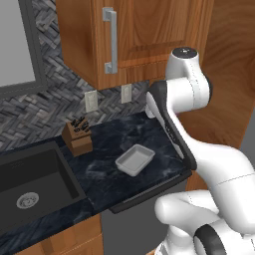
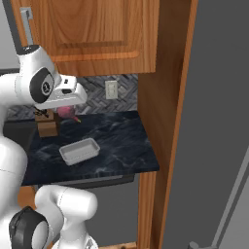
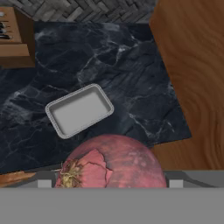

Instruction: Take the onion and onion out of the freezer and place them in the tupperware container on the counter. Then put the tupperware containing the vegetables back in the freezer.

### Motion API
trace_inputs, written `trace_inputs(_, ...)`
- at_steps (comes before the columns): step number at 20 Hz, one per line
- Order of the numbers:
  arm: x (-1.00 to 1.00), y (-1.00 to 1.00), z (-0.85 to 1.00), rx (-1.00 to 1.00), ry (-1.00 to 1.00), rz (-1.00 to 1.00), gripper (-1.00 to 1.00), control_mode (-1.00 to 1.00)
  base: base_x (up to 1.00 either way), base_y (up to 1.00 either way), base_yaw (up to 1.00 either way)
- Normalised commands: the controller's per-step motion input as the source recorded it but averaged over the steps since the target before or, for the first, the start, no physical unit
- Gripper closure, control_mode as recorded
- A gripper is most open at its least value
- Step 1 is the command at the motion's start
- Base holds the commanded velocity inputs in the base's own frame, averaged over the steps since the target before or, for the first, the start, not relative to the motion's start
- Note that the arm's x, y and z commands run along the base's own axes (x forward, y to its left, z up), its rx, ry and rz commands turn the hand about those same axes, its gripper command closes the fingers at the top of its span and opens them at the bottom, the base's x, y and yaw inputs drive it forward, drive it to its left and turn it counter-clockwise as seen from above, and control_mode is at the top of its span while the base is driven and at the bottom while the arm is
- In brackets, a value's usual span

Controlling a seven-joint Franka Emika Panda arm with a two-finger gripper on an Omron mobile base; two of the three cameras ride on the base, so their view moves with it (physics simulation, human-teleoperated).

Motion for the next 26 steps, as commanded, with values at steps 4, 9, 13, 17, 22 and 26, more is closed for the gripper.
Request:
trace_inputs(4, 0.83, 0.06, -1.0, 0.12, 0.31, -0.03, 1.0, -1.0, 0.0, 0.0, 0.0)
trace_inputs(9, 0.79, 0.21, -0.96, 0.05, 0.18, -0.01, 1.0, -1.0, 0.0, 0.0, 0.0)
trace_inputs(13, 0.74, 0.27, -0.83, 0.0, 0.02, -0.01, 1.0, -1.0, 0.0, 0.0, 0.0)
trace_inputs(17, 0.51, 0.09, -0.65, 0.0, 0.0, 0.0, 1.0, -1.0, 0.0, 0.0, 0.0)
trace_inputs(22, 0.39, 0.0, -0.57, 0.0, 0.0, 0.0, 1.0, -1.0, 0.0, 0.0, 0.0)
trace_inputs(26, 0.37, 0.0, -0.58, 0.0, 0.0, 0.0, 1.0, -1.0, 0.0, 0.0, 0.0)
